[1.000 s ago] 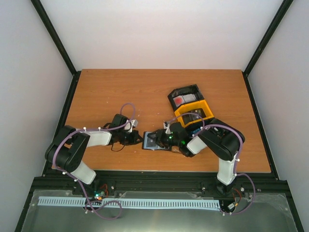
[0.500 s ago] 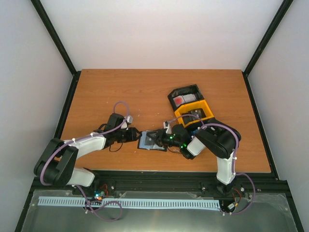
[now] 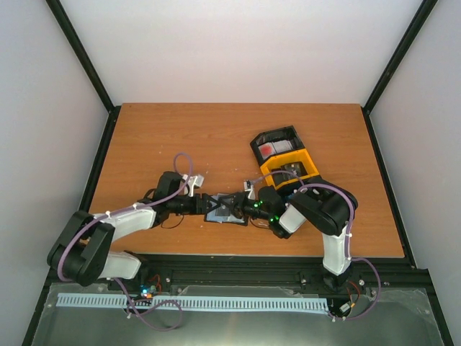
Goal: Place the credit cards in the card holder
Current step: Insert the credit card into the card holder.
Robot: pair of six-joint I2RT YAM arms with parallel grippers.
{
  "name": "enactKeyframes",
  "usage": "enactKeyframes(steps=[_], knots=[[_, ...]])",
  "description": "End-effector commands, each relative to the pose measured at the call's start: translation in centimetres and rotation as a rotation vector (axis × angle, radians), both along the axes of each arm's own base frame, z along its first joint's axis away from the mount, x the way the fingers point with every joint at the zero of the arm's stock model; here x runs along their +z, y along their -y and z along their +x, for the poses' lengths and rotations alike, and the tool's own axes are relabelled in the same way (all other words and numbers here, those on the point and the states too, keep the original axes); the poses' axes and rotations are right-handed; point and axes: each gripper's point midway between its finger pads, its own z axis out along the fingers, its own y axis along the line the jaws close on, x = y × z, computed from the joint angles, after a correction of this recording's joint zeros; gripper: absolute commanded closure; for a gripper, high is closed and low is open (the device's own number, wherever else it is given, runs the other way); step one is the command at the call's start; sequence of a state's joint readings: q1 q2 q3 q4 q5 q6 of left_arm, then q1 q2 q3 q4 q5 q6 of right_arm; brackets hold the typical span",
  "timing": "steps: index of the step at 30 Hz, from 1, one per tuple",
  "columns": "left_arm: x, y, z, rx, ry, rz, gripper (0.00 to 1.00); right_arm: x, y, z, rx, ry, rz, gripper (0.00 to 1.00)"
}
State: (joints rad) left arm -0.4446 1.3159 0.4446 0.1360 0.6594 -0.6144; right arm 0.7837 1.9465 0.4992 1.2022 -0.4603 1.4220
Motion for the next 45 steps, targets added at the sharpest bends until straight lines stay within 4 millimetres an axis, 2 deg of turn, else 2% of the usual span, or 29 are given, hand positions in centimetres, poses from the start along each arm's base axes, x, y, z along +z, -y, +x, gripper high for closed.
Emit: enactKeyframes(steps=[1, 5, 8, 12, 16, 21, 22, 26, 33, 38, 45], knots=[[0.0, 0.9, -0.2, -0.074, 0.0, -0.062, 0.47, 0.6, -0.2, -0.1, 0.007, 0.035, 0.016, 0.69], [-1.1, 1.2, -0.5, -0.094, -0.065, -0.078, 0.55, 0.4, -0.2, -0.1, 0.007, 0.037, 0.005, 0.69], [-0.6, 1.7, -0.6, -0.123, -0.069, -0.121, 0.55, 0.3, -0.1, -0.1, 0.007, 0.038, 0.001, 0.69], [0.0, 2.1, -0.7, -0.153, -0.079, -0.152, 0.55, 0.4, -0.2, -0.1, 0.013, 0.048, -0.004, 0.75], [0.4, 2.5, -1.4, -0.202, -0.097, -0.205, 0.57, 0.1, -0.2, 0.0, 0.019, 0.052, -0.033, 0.69], [-1.2, 2.4, -1.1, -0.181, -0.132, -0.172, 0.83, 0.1, 0.2, -0.1, 0.01, 0.059, -0.06, 0.57], [-1.4, 2.3, -1.0, -0.175, -0.136, -0.163, 0.85, 0.1, 0.3, -0.1, 0.008, 0.062, -0.07, 0.54], [-1.7, 2.1, -0.6, -0.156, -0.131, -0.136, 0.85, 0.1, 0.6, 0.0, -0.001, 0.07, -0.098, 0.45], [-1.9, 2.1, -0.4, -0.145, -0.135, -0.135, 0.85, -0.7, 1.9, -0.4, -0.029, 0.049, -0.17, 0.38], [-2.3, 2.5, -0.3, -0.162, -0.157, -0.155, 0.72, -0.8, 2.5, -0.7, -0.032, 0.042, -0.2, 0.35], [-2.1, 2.8, -0.4, -0.188, -0.157, -0.182, 0.68, -0.1, 2.3, -0.6, -0.013, 0.072, -0.203, 0.32]])
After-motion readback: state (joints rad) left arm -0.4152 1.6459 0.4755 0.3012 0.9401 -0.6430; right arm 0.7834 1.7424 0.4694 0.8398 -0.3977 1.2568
